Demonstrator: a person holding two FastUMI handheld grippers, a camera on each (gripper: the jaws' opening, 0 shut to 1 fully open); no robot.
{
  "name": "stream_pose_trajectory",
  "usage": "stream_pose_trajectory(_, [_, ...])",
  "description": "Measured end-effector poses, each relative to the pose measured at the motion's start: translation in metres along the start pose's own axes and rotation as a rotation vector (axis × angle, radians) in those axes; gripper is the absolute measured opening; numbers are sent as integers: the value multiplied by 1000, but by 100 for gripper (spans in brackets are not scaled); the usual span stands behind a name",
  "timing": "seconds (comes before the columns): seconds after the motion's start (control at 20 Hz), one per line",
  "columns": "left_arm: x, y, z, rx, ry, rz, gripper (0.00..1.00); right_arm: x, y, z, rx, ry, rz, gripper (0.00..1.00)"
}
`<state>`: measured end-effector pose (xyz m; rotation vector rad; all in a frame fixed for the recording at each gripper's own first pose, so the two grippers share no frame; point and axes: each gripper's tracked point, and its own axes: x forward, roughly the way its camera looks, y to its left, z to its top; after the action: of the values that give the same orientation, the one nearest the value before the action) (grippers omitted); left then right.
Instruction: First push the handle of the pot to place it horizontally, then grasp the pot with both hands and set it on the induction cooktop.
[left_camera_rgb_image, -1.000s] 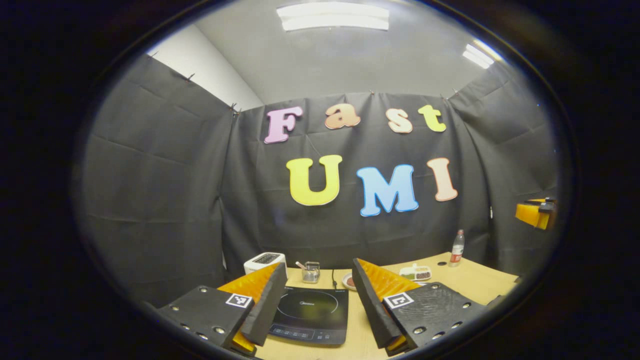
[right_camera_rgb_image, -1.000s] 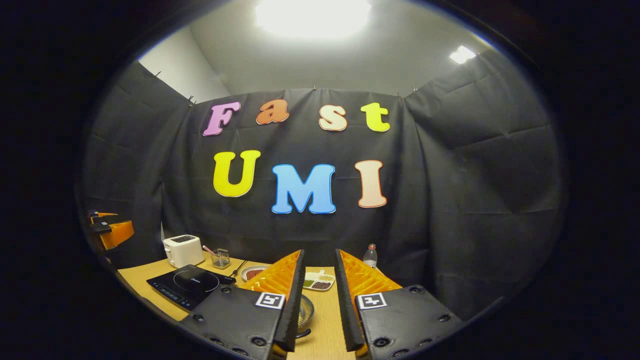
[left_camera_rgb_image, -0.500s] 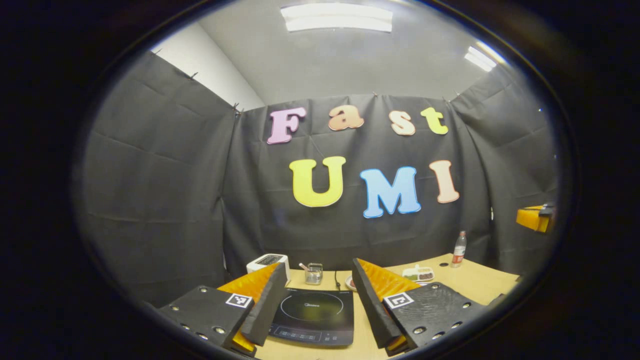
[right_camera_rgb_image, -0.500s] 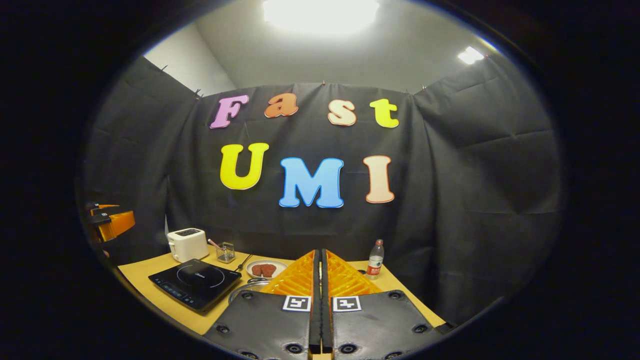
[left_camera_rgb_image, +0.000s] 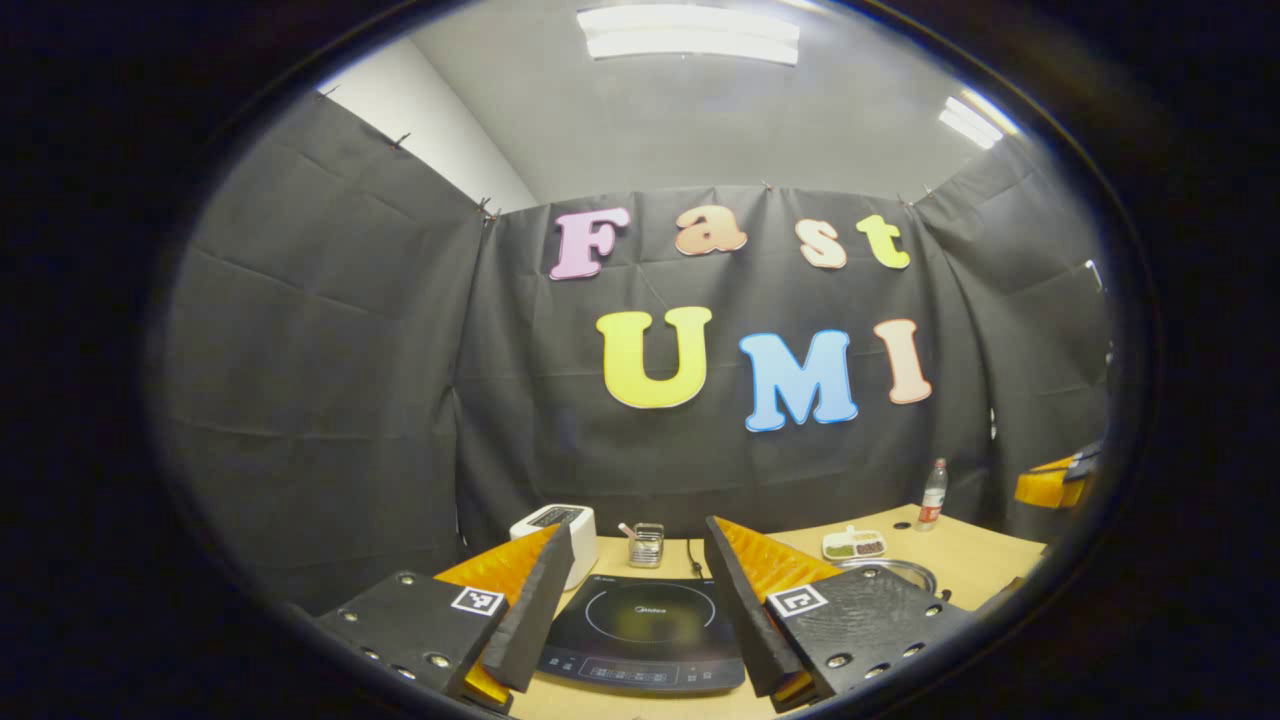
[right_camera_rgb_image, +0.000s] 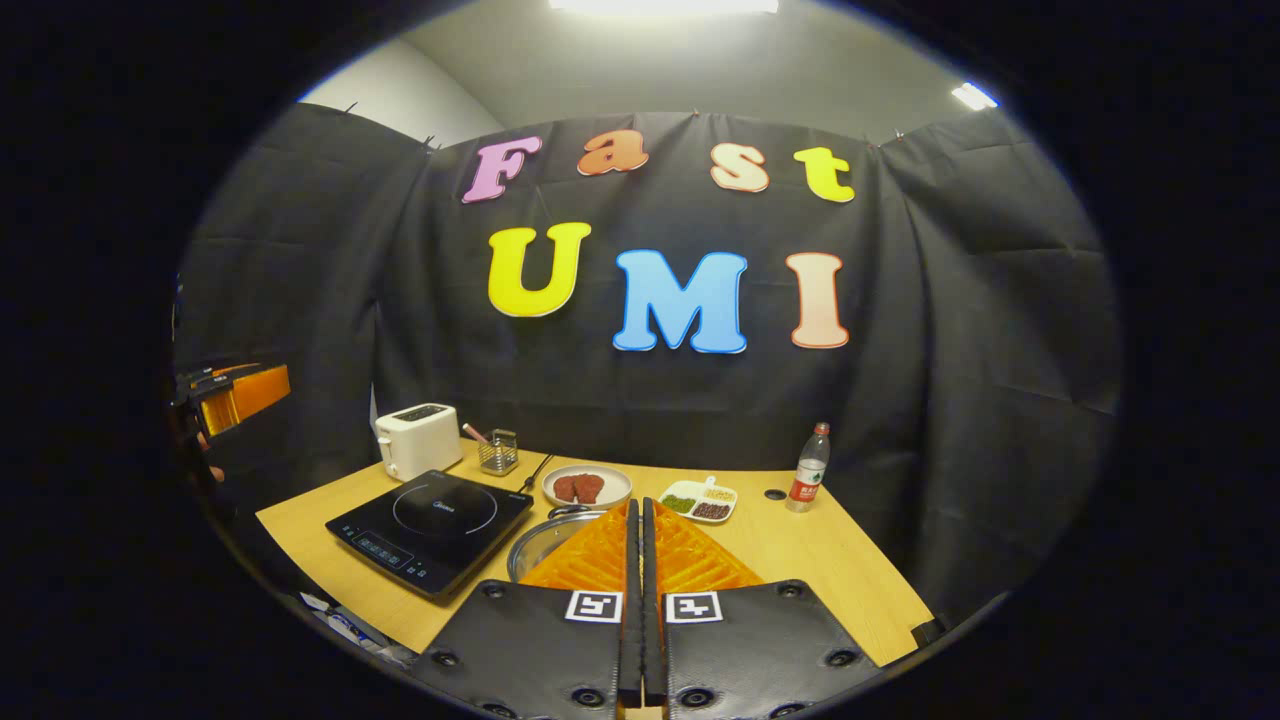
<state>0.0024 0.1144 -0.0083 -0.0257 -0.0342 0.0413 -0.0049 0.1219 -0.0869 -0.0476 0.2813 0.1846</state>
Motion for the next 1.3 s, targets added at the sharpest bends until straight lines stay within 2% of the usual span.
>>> stream_pose_trajectory(0.2, [-1,13,-2,11,-4,17,80,6,20,-38,9,118,70,2])
stream_pose_trajectory(0.45, [-5,10,-10,19,18,38,80,18,26,-81,4,246,140,2])
stream_pose_trajectory(0.7, [4,-4,-15,31,33,89,80,32,25,-127,-22,373,243,2])
stream_pose_trajectory(0.75, [6,-8,-16,32,41,97,77,34,25,-136,-22,402,264,2])
stream_pose_trajectory(0.9, [14,-24,-21,42,61,115,80,39,26,-163,-15,493,336,2])
stream_pose_trajectory(1.15, [25,-49,-24,65,82,133,80,52,14,-190,-36,590,391,2])
stream_pose_trajectory(1.3, [35,-61,-24,81,82,134,77,59,2,-206,-68,649,394,2])
